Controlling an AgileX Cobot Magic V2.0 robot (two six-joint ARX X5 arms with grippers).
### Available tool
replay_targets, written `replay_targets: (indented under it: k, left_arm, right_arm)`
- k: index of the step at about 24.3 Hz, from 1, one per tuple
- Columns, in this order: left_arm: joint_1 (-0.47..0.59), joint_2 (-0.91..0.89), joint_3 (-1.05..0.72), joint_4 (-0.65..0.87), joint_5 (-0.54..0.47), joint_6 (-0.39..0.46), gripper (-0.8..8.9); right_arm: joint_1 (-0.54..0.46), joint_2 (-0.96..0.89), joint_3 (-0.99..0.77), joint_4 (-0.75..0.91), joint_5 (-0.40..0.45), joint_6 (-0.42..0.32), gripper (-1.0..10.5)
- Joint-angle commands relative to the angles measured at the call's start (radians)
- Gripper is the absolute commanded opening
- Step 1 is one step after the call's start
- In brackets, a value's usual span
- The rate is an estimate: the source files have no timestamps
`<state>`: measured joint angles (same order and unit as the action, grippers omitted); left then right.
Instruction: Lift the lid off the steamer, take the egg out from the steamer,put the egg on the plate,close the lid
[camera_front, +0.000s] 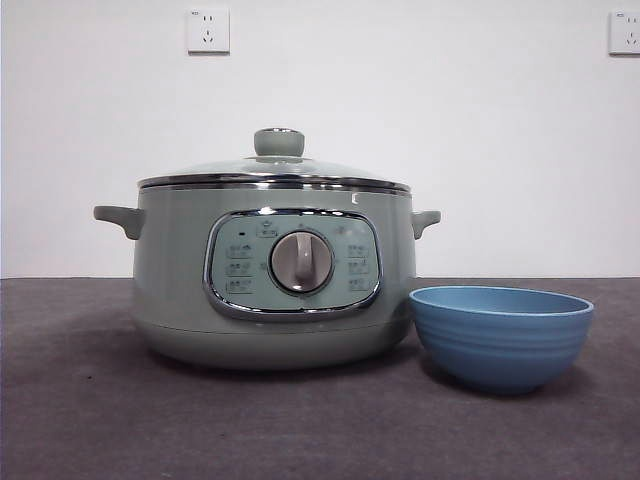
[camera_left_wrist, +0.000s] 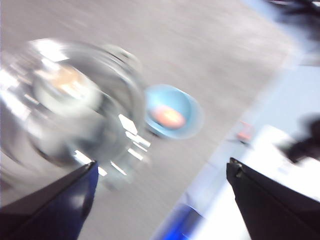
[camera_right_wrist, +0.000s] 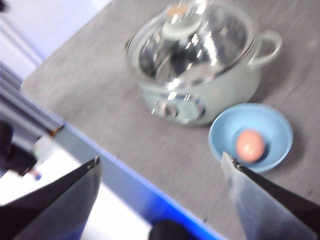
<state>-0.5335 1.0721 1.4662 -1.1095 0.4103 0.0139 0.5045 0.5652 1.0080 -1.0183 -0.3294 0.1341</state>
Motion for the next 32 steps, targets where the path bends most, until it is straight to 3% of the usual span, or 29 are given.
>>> replay_targets:
  k: [1,6,8,10,11,12,32]
  left_arm:
    - [-0.003,-0.043,-0.004,-0.052,0.013,-0.014,4.36]
    - [-0.003,-0.089,-0.004,-0.138,0.013,-0.014,4.15]
    - [-0.003,-0.094,-0.004,-0.163,0.013,-0.013,2.97]
    - [-0.003,-0.094,-0.004,-0.178,0.013,-0.013,1.38]
    - [-0.003,-0.094,-0.004,-0.185,0.013,-0.009,0.26]
    - [-0.003,-0.094,-0.004,-0.186,0.012,-0.008,-0.24]
    - [-0.003,-0.093,-0.004,-0.185,0.011,-0.006,-0.04]
  right_arm:
    - [0.002,0.009,0.006,-0.031,-0.014,-0.004,4.1]
    - [0.002,0.023,0.006,-0.084,-0.013,-0.004,4.0]
    - [0.002,0.024,0.006,-0.092,-0.013,-0.004,3.9]
    - [0.002,0.024,0.006,-0.095,-0.013,-0.004,2.4]
    - [0.002,0.024,0.006,-0.094,-0.013,-0.005,0.9]
    - [0.002,0.024,0.006,-0.094,-0.013,-0.005,-0.2]
    - [0.002,0.024,0.006,-0.094,-0.005,-0.011,0.0]
